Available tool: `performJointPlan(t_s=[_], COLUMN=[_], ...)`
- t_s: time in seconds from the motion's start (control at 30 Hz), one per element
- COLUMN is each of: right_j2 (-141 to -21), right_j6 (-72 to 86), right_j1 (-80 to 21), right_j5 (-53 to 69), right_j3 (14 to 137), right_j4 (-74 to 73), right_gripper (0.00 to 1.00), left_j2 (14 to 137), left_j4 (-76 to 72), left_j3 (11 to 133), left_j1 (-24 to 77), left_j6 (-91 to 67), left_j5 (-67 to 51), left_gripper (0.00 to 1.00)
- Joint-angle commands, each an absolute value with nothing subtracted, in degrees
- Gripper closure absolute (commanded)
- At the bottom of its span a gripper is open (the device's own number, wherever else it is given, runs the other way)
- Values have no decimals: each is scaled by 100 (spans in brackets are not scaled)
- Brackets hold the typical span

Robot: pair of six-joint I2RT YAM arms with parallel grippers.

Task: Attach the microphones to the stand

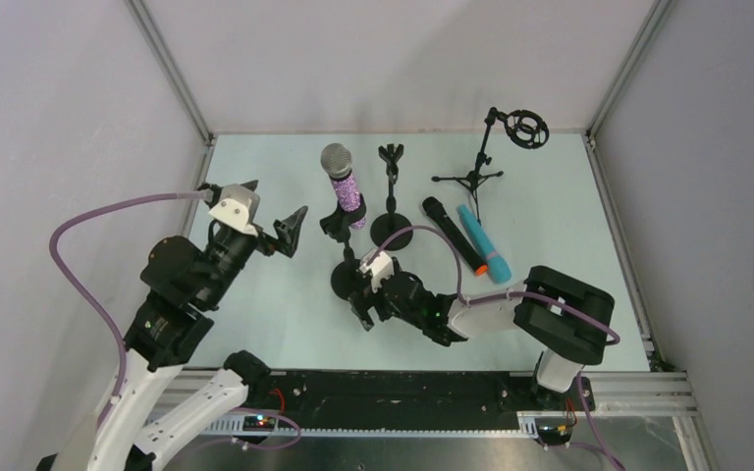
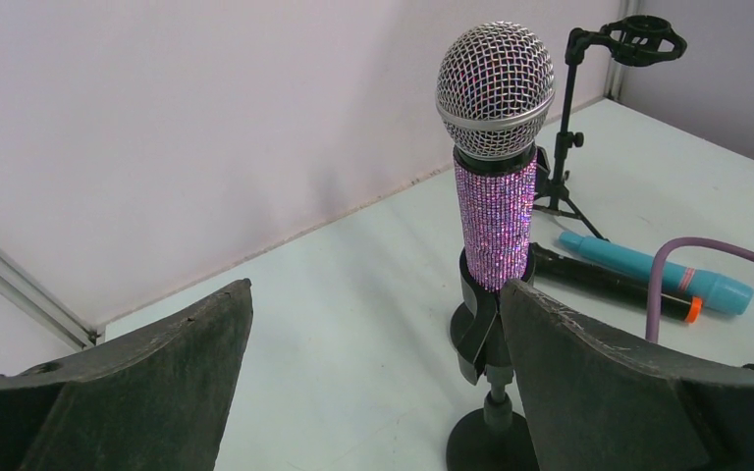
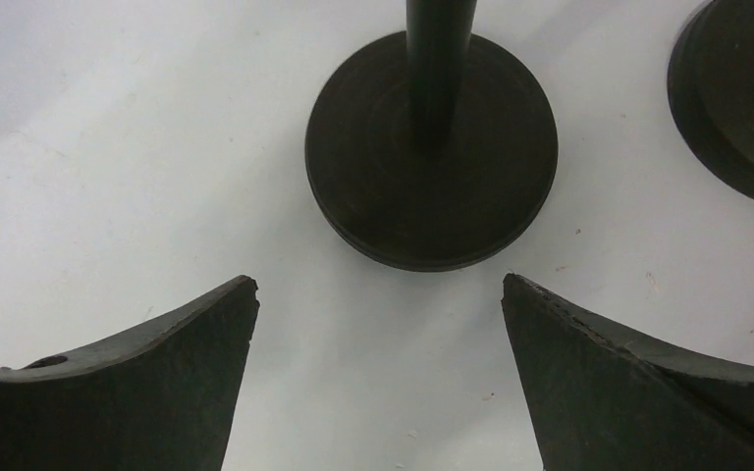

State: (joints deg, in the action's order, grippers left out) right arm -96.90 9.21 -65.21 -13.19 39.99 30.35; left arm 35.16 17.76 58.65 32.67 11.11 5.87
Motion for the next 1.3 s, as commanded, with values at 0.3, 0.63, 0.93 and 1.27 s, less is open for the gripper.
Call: performJointPlan(t_s=[0.3,0.63,0.93,1.27], right_j2=[-9787,-8036,-6794,-6562], right_j6=[424,466,581,585], right_j1=[-6458,-6649,-6786,-6775], right_j5=[-1401,-1844,-2289,-2462], right_j3=[4468,4035,3406,3235], right_j4=[3399,2795,2307,2351], right_gripper=[19,12,8,9], left_j2=[3364,3038,4156,4703], left_j4=[1761,1812,1068,510], left_j3=[5989,4444,4562,4626], left_j1=[3213,3194,3188,3185], left_j6=[1176,317,144,119], left_j5=[634,-564,-1266,-1357], left_gripper=[0,0,0,0])
